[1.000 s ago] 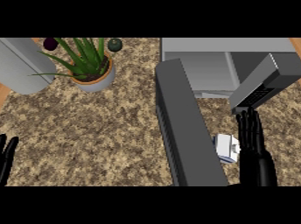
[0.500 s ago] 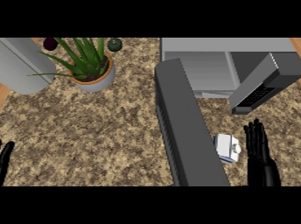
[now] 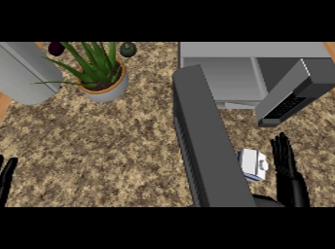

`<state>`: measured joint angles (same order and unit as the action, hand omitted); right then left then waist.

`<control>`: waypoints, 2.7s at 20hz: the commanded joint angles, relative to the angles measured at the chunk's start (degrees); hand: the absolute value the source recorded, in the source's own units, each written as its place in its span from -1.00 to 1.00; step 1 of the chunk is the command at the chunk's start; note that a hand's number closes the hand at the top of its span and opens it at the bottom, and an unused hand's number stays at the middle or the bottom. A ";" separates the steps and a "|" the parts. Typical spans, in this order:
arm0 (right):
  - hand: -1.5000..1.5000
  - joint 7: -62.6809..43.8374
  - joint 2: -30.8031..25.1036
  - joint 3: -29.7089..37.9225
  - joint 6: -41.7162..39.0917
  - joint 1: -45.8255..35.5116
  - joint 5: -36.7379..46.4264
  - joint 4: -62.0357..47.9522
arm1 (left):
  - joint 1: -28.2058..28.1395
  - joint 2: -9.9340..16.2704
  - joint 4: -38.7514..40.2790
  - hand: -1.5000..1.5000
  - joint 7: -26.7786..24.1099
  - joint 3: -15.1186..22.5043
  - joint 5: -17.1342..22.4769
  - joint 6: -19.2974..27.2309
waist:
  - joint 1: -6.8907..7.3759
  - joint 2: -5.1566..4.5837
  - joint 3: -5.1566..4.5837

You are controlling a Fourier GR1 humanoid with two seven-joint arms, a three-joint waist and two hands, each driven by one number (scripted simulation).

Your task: Pick up the milk, place it into the microwave and close the microwave

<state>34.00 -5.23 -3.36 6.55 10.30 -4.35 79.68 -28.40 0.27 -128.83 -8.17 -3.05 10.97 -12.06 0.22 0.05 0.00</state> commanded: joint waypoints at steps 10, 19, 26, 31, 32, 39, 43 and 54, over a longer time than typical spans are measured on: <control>-1.00 9.94 0.19 7.57 1.56 -8.51 0.75 -20.85 | -2.54 -0.23 -0.14 -1.00 -2.55 2.82 -1.63 1.94 | 0.25 -0.07 0.03; -1.00 17.60 -3.03 14.11 3.22 -16.18 0.79 -38.00 | -1.83 0.16 0.93 -1.00 -1.60 -2.85 2.75 -2.92 | 0.25 -0.09 0.04; -1.00 19.93 -4.05 6.77 -20.98 -14.78 -0.09 -41.09 | -0.57 -0.26 2.49 -1.00 -2.30 -0.64 0.17 -1.16 | 0.25 -0.22 0.10; 1.00 24.82 -2.91 6.57 -24.39 -17.38 -0.67 -41.18 | -6.12 -0.23 -1.60 -1.00 -2.97 -0.50 1.96 -3.05 | 0.50 0.04 0.03; 1.00 26.93 -2.14 6.99 -19.13 -18.45 0.82 -41.90 | -4.12 0.77 -0.03 -1.00 -2.29 -3.17 4.01 -3.83 | 0.35 -0.02 0.03; 1.00 23.88 0.10 10.88 -7.87 -19.98 -0.48 -36.33 | 0.49 -0.25 1.55 -1.00 0.83 -1.66 1.78 -0.92 | -0.03 -0.02 0.01; 1.00 22.98 -6.66 12.15 -16.97 -23.60 -2.21 -37.65 | -2.76 0.42 0.08 -1.00 0.55 -2.72 3.67 -3.33 | 0.25 -0.02 0.02; 1.00 20.97 -13.36 9.49 -31.91 -30.61 -3.55 -41.29 | -1.70 0.74 1.33 -1.00 0.58 -3.99 5.89 -4.70 | 0.02 0.10 -0.01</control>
<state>54.16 -17.39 7.49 -15.43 -20.54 -6.84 35.94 -29.61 0.74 -126.87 -8.66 -6.27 15.44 -16.44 0.77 -0.08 0.05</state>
